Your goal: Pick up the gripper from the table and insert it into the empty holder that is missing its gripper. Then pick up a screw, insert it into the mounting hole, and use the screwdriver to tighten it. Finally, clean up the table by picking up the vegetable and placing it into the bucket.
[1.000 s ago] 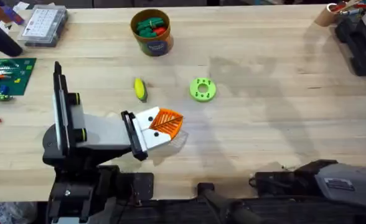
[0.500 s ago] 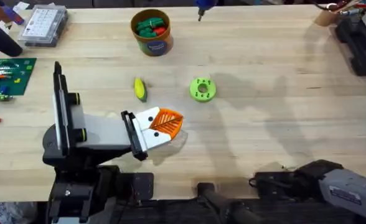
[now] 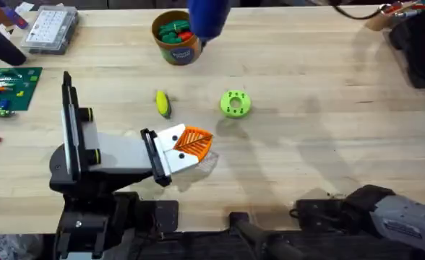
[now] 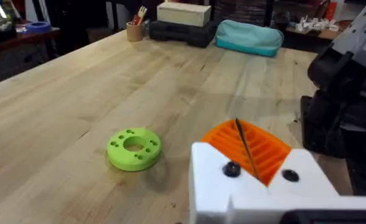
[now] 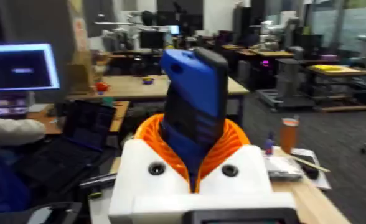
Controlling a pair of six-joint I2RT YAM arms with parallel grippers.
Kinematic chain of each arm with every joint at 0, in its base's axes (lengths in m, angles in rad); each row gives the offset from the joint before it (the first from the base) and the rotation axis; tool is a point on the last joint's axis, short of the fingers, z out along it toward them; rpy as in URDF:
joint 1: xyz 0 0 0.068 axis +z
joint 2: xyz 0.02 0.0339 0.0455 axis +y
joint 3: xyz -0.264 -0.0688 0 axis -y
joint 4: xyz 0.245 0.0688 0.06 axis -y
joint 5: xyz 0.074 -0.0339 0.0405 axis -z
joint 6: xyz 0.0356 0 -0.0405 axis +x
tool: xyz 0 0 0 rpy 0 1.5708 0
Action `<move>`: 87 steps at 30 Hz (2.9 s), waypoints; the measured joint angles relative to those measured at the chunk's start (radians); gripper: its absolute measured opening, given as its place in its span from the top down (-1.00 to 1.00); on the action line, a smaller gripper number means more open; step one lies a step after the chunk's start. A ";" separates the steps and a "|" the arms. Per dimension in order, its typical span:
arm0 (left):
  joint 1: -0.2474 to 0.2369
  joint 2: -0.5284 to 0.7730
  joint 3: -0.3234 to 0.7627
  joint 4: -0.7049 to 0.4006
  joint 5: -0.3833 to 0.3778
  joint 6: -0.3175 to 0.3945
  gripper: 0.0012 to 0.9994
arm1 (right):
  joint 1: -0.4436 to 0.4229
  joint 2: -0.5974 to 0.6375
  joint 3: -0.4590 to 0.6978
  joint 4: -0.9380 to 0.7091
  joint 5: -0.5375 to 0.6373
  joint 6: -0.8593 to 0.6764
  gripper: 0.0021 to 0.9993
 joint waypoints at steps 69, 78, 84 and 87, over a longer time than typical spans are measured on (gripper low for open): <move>0.000 0.000 0.000 0.000 0.000 0.000 0.99 | 0.245 0.074 -0.059 0.049 -0.132 -0.143 0.97; 0.000 0.000 0.000 0.000 0.000 0.000 0.99 | 0.248 0.074 -0.080 0.045 -0.132 -0.171 0.97; 0.000 0.000 0.000 0.000 0.000 0.000 0.99 | 0.263 0.074 -0.085 0.045 -0.132 -0.189 0.97; 0.000 0.000 0.000 0.000 0.000 0.000 0.99 | 0.264 0.077 -0.085 0.046 -0.133 -0.197 0.97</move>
